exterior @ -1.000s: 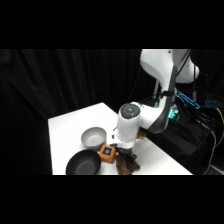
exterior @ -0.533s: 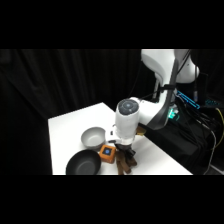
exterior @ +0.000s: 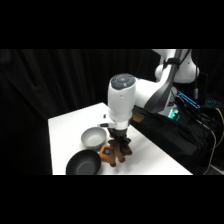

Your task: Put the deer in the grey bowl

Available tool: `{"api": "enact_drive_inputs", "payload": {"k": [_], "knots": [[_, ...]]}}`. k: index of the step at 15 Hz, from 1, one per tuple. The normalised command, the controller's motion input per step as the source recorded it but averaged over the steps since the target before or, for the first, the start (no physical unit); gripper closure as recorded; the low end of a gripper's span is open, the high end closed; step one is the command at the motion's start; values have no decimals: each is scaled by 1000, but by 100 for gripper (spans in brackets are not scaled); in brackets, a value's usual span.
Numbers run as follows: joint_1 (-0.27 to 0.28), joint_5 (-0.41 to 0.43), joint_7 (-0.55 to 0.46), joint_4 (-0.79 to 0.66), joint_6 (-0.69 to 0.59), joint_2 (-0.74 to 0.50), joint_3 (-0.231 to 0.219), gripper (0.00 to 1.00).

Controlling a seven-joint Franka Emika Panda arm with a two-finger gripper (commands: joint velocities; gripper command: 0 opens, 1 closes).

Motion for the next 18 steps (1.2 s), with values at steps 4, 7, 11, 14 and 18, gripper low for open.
{"api": "enact_drive_inputs", "payload": {"k": [4, 7, 11, 14, 18], "knots": [[-215, -161, -11, 105, -115, -118, -30, 95], [-202, -121, -48, 105, -22, -51, -59, 95], [-148, -117, -27, 112, 176, 49, -56, 95], [-79, -133, 27, 131, 322, 202, -60, 95], [-31, -127, 64, 165, 381, 302, -90, 95]]}}
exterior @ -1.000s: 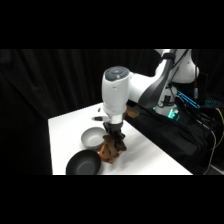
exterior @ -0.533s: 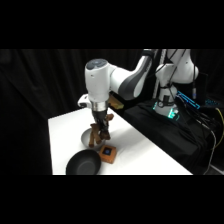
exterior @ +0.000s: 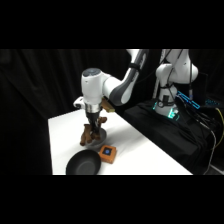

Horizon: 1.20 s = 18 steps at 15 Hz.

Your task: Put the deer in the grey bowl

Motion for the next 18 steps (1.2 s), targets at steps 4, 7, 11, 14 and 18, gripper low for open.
{"api": "enact_drive_inputs", "payload": {"k": [4, 7, 11, 14, 18], "knots": [[51, -122, 116, 206, 309, 297, -143, 76], [82, -51, 77, 194, 126, 176, -119, 80], [27, 75, -98, 101, -146, -31, 26, 27], [8, 127, -186, -76, -317, -323, 99, 3], [20, 98, -189, -109, -439, -451, 90, 0]]}}
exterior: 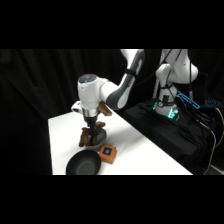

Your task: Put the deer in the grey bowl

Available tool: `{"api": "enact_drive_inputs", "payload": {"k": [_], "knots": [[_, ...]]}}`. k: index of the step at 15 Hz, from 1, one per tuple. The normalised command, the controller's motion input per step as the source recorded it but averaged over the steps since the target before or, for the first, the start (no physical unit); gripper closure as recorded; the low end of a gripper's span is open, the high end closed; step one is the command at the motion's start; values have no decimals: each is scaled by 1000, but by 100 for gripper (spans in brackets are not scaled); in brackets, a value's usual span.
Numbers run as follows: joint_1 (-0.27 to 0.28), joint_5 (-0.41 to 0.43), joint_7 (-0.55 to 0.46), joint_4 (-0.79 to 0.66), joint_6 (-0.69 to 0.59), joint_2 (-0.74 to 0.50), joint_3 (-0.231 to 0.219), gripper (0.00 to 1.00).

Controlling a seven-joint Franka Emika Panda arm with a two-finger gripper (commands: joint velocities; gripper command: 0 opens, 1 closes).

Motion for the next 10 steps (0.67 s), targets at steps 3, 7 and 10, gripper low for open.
{"api": "enact_drive_inputs", "payload": {"k": [3, 7, 10], "knots": [[-20, 104, -190, -3, -415, -351, 91, 0], [-51, 115, -190, 102, -342, -180, 85, 0], [-114, 247, -238, 114, -229, -104, 107, 0]]}}
